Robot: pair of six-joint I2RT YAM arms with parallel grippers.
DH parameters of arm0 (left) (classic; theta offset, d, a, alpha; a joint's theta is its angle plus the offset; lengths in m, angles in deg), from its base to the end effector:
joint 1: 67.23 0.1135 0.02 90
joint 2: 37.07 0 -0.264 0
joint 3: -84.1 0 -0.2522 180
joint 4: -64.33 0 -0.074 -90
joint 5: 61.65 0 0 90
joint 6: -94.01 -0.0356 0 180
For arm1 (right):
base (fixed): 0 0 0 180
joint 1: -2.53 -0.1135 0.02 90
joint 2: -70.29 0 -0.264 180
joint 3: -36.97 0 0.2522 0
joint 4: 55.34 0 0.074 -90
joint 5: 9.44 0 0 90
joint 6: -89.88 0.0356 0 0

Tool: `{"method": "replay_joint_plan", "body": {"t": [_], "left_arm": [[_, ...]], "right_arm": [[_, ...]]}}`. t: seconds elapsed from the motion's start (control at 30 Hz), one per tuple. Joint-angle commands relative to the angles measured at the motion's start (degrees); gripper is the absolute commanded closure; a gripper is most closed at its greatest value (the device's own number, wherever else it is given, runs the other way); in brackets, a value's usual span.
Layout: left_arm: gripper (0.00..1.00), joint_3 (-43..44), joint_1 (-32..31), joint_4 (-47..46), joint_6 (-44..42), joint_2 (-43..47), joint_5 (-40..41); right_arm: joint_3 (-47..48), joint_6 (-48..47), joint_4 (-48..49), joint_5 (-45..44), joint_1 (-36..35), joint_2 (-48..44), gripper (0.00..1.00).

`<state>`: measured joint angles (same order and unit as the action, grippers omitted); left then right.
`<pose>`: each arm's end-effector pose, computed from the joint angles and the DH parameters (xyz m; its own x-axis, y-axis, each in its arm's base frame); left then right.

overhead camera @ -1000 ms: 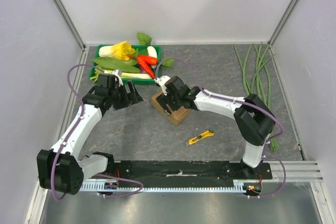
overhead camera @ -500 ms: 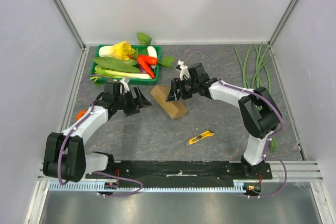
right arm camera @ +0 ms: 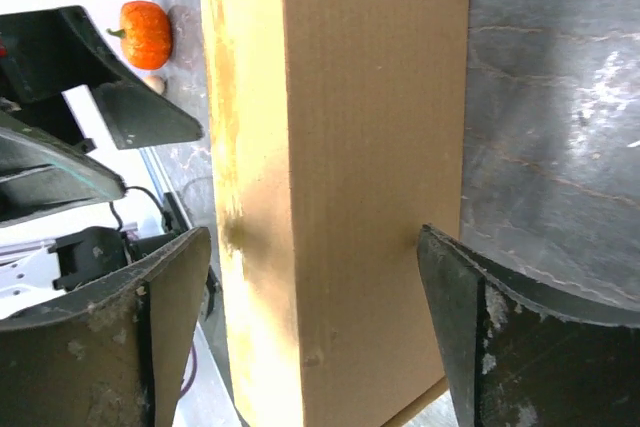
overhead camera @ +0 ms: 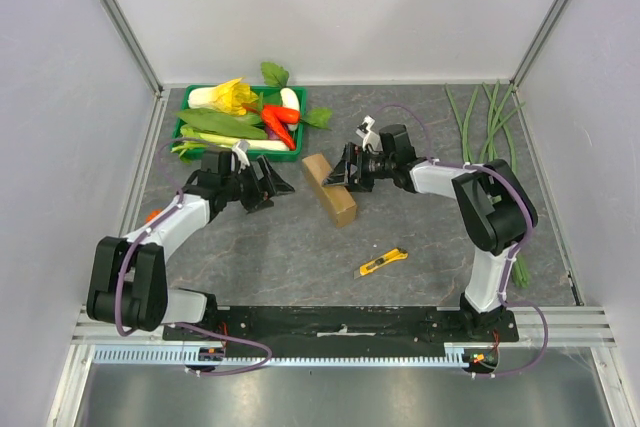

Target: Unpack the express box

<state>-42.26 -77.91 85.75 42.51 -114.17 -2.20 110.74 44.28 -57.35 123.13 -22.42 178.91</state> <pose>0.2586 -0.0672 0.1966 -0.8623 -0.3829 -0.3313 -0.0298 0.6915 -0.7218 0.3448 0.1870 0.1595 -0.9493 0.1266 -0.2877 -0.1920 0.4910 0.8497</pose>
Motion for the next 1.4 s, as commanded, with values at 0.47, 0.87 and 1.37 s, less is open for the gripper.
{"method": "replay_joint_plan", "body": {"t": [0.47, 0.87, 1.37], "left_arm": [[0.1, 9.43, 0.13, 12.9, -6.07, 6.96, 10.94], [0.1, 8.02, 0.22, 15.8, -4.49, 12.41, 10.77], [0.1, 6.7, 0.22, 17.04, -5.19, 13.2, 10.24]], "right_arm": [[19.26, -24.62, -33.18, -34.09, -8.17, -11.68, 0.02], [20.59, -29.11, -36.45, -52.05, -18.38, -3.51, 0.02], [18.48, -17.35, -35.14, -35.64, -18.2, -4.02, 0.42]]}}
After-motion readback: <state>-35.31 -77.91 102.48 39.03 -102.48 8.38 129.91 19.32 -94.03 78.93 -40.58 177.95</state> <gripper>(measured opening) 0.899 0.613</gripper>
